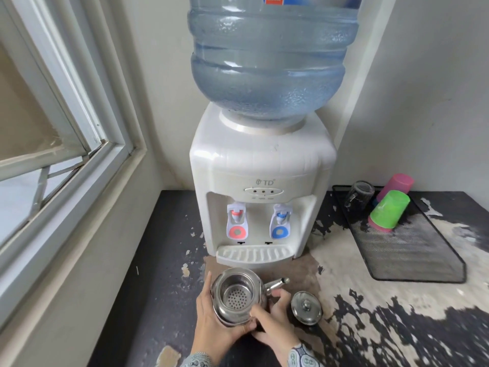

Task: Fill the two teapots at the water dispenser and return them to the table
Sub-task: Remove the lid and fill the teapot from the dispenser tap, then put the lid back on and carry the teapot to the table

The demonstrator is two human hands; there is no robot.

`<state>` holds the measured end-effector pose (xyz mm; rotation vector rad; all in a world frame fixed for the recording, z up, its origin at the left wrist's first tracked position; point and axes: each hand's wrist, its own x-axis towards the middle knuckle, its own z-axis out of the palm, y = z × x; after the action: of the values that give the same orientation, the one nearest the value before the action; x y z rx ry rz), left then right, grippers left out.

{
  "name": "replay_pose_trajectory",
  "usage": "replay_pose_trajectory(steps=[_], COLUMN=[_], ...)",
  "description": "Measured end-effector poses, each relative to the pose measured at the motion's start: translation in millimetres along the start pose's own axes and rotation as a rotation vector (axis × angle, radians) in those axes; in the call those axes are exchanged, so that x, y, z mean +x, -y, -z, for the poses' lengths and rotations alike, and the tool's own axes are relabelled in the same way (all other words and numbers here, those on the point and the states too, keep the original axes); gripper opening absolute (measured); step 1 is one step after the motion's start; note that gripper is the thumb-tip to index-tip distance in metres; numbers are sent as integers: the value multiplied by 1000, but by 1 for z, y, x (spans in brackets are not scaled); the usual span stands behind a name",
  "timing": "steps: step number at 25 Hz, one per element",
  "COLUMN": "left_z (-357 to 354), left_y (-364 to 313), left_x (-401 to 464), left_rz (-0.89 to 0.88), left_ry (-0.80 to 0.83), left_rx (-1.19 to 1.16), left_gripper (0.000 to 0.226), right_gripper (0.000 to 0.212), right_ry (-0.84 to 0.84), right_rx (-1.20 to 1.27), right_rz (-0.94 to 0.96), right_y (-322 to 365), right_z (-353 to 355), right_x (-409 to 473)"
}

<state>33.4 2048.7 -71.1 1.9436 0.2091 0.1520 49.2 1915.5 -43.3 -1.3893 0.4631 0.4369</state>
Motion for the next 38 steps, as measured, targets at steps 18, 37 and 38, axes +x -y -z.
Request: replay_pose_trajectory(steps=[18, 37, 38], left_z=[5, 5, 5], left_y=[19, 17, 17], left_x=[-26, -29, -30], left_rz=[39, 102, 106], left_ry=[142, 140, 142], left_rx=[72, 3, 4], left_gripper=[117, 117, 118], right_gripper=[26, 27, 27], right_ry=[-392, 61, 63], right_rx=[-977, -1136, -1155], right_rz=[318, 870, 862], right_y=[-20, -1, -1], right_z=[104, 1, -1], right_x=[29, -4, -2])
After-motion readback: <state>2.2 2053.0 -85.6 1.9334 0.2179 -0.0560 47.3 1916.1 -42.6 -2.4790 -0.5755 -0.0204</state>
